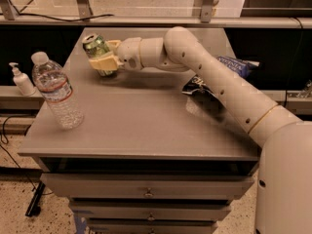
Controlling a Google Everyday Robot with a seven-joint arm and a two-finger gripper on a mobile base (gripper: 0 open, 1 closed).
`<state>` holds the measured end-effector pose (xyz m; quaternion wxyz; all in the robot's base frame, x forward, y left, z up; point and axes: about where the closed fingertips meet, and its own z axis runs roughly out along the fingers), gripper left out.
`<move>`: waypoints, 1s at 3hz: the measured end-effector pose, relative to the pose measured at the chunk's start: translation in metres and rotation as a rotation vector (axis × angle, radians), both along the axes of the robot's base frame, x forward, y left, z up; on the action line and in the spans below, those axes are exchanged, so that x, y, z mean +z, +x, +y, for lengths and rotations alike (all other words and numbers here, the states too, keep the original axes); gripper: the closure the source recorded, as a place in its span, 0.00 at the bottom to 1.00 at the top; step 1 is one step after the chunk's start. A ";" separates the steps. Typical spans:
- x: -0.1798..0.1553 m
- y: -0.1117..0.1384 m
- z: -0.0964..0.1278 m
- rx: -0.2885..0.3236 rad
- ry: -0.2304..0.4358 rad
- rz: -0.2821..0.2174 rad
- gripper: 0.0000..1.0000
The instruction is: Place green can upright
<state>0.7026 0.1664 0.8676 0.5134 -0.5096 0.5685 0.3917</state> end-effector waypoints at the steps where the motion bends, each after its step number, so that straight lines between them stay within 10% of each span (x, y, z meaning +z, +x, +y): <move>1: 0.001 0.000 0.000 0.000 0.000 0.000 0.36; 3: -0.006 -0.007 -0.019 -0.027 -0.024 0.015 0.00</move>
Offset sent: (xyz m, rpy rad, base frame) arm -0.0113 -0.0462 -0.0166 -0.0570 0.0310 -0.0661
